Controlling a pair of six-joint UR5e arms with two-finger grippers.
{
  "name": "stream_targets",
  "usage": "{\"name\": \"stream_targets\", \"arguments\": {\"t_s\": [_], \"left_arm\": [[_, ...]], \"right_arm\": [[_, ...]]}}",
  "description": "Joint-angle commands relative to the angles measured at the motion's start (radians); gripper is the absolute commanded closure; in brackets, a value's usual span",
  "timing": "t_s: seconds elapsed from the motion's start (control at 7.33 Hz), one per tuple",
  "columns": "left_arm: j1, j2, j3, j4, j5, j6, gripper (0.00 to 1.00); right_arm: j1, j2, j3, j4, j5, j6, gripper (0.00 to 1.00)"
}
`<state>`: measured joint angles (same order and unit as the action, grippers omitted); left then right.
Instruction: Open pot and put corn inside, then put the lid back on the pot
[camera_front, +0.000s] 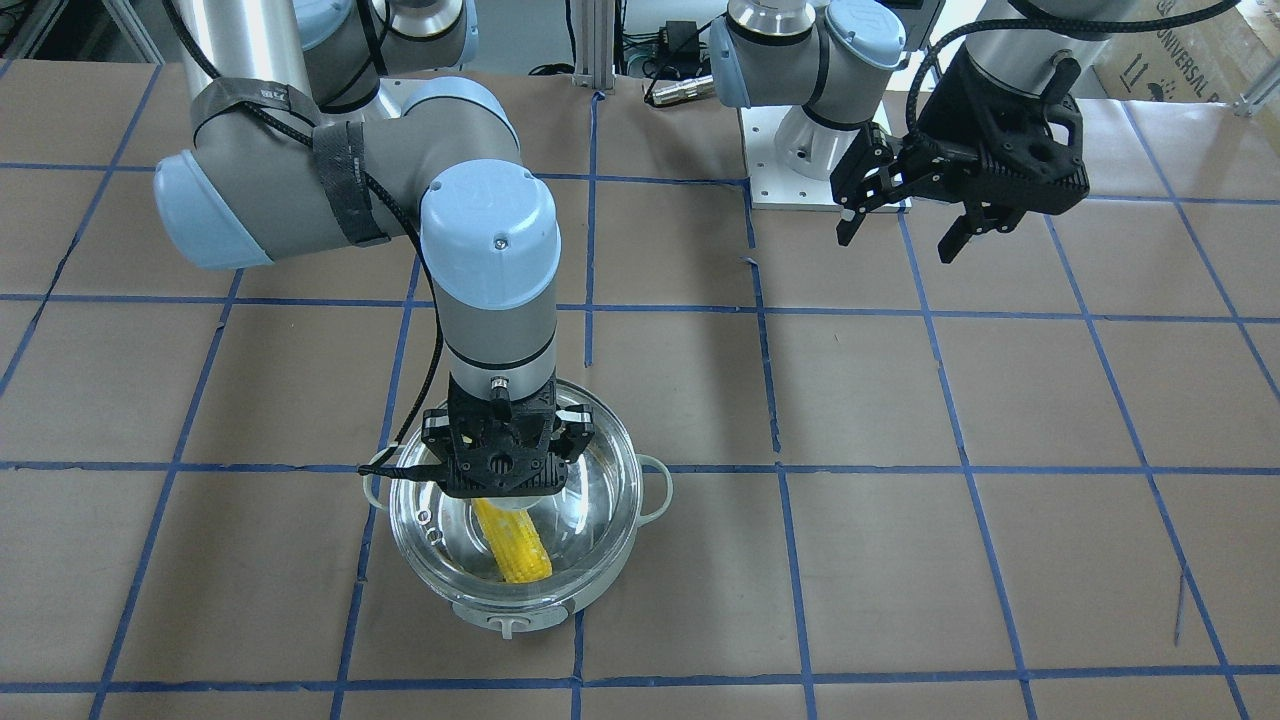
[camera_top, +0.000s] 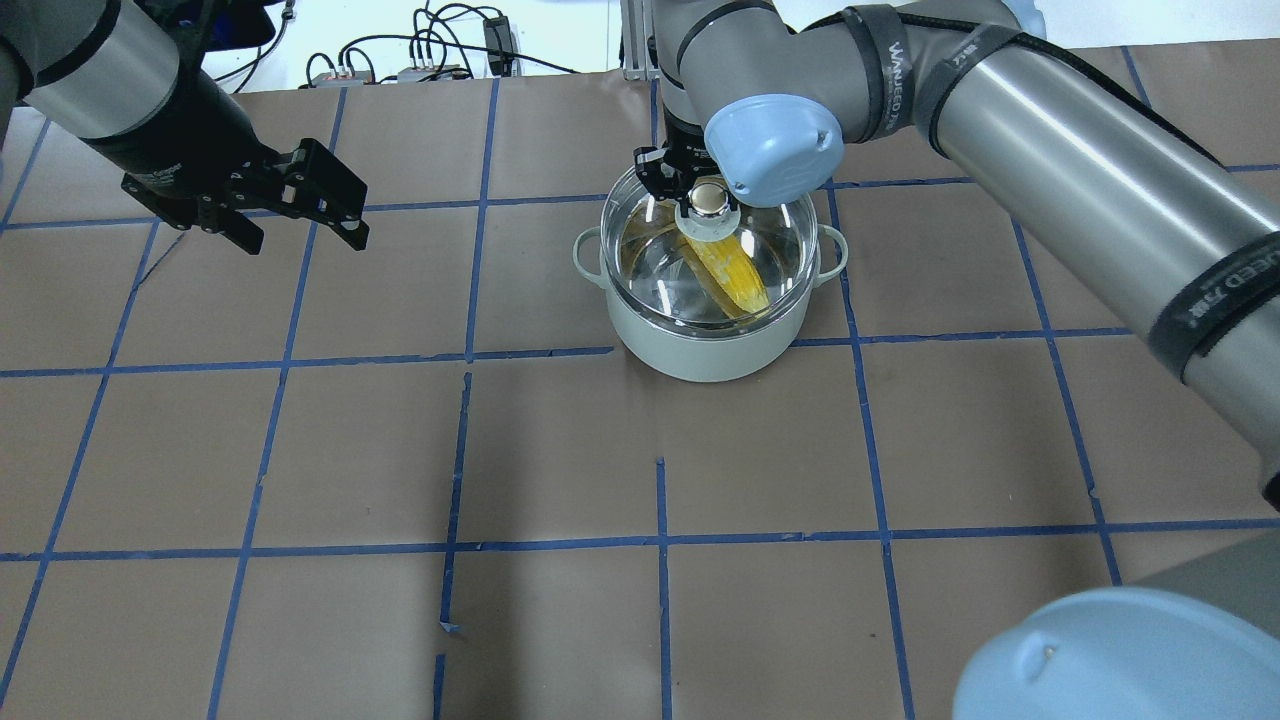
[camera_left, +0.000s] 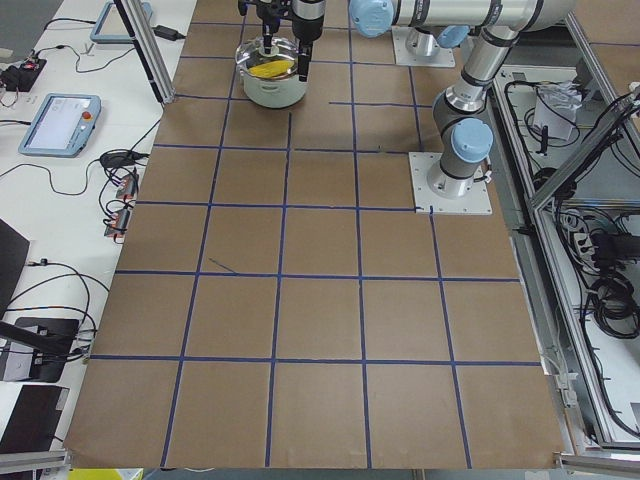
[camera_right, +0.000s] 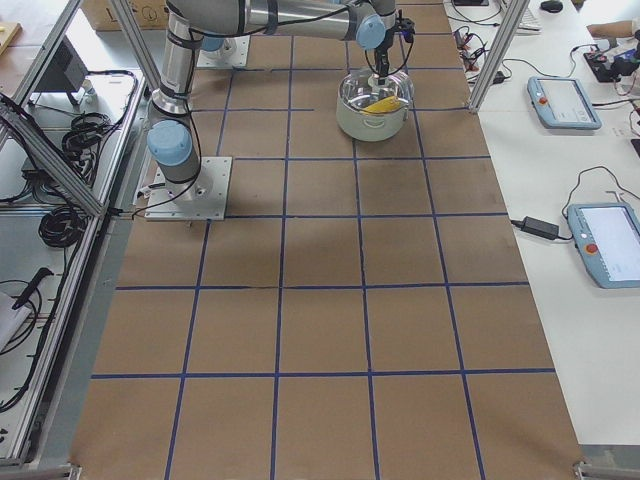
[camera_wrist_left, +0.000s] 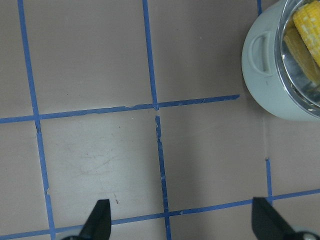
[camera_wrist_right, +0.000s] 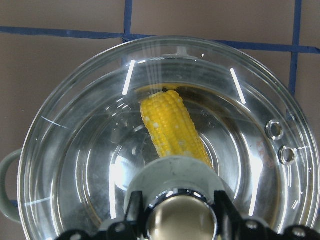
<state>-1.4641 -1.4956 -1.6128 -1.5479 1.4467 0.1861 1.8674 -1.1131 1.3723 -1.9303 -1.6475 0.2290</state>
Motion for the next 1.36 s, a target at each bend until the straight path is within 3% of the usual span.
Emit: {"name": "stream_targets", "arguments": {"t_s": [0.0, 0.82, 0.95, 1.09, 1.23], "left_arm": [[0.001, 0.0, 0.001, 0.0, 0.0, 0.001, 0.0], [0.001, -0.003, -0.001, 0.002, -0.002, 0.001, 0.0], [-0.001, -0.005, -0.001, 0.002, -0.002, 0.001, 0.0], [-0.001, -0.005, -0.001, 0.002, -0.002, 0.001, 0.0], [-0.001, -0.005, -0.003, 0.002, -0.002, 0.001, 0.0]], "right_arm": [[-0.001, -0.001, 0.002, 0.007, -0.001, 0.001, 0.57], [-0.001, -0.008, -0.001, 0.045, 0.014, 0.013, 0.56], [-0.001, -0.008, -0.005, 0.043, 0.014, 0.013, 0.42], [-0.001, -0.008, -0.007, 0.043, 0.014, 0.012, 0.05], [-0.001, -0.008, -0.007, 0.046, 0.014, 0.012, 0.0]]}}
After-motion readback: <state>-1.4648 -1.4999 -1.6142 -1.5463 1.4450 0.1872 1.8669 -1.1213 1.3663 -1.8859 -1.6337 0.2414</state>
